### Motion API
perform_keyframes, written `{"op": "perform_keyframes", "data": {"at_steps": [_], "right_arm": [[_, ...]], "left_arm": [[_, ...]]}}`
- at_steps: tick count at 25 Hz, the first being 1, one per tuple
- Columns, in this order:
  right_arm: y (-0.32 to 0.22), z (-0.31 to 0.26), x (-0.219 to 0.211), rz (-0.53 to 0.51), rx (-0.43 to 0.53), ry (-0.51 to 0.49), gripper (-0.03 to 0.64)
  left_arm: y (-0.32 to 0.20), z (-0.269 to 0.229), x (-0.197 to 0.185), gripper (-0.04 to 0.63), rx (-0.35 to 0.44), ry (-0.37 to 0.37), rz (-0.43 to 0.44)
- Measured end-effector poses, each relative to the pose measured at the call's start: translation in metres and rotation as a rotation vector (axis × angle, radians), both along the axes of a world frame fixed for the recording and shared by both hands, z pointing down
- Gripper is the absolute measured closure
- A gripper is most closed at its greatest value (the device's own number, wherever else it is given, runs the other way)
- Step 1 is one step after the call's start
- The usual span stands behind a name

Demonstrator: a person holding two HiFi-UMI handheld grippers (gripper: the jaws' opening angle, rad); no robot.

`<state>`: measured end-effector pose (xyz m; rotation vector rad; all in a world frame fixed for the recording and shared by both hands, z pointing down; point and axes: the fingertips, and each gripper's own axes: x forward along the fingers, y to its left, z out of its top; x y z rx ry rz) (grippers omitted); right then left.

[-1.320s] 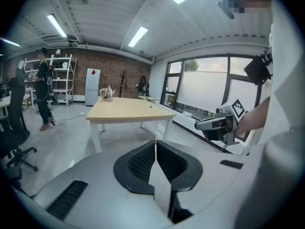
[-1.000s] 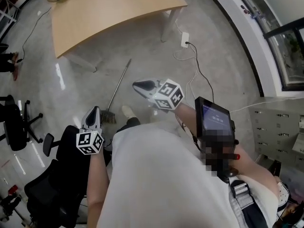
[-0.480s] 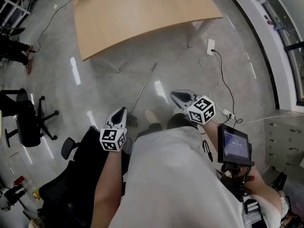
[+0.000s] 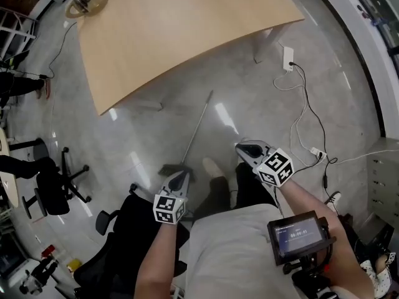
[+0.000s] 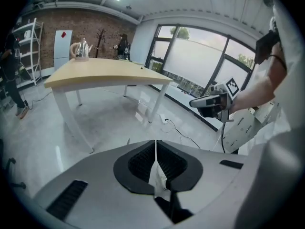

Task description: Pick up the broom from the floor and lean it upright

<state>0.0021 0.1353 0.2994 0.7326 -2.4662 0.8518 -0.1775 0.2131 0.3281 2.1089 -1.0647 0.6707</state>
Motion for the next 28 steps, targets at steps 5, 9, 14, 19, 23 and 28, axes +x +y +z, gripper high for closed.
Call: {"op": "perform_keyframes", "data": {"at_steps": [5,9,14,19,23,28], "right_arm": [[0.000,0.045,0.014,-0.014,-0.074,0.001,0.597],[0.002,0.090,0.027,-0.055,-0.094,0.026,0.597],[0.004,0.145,0.033,-0.076,-0.117,0.053,0.597],[-0.009,0.191,0.044,-0.028,-0.146,0.047,0.597],[-0.021,0.229,0.063,0.032,-0.184,0.035,0.597],[-0.029,0.276,0.085,0.057,-0.223,0.054,0.597]], "left_arm": [[-0.013,0.068,0.027,0.577,-0.081,-0.043,0.075],[-0.021,0.123,0.051,0.577,-0.087,-0.085,0.138],[-0.026,0.175,0.056,0.578,-0.127,-0.114,0.162],[-0.033,0.218,0.061,0.578,-0.183,-0.144,0.145],[-0.037,0.248,0.073,0.577,-0.219,-0.162,0.160],[-0.046,0.297,0.075,0.577,-0.246,-0.222,0.216]]}}
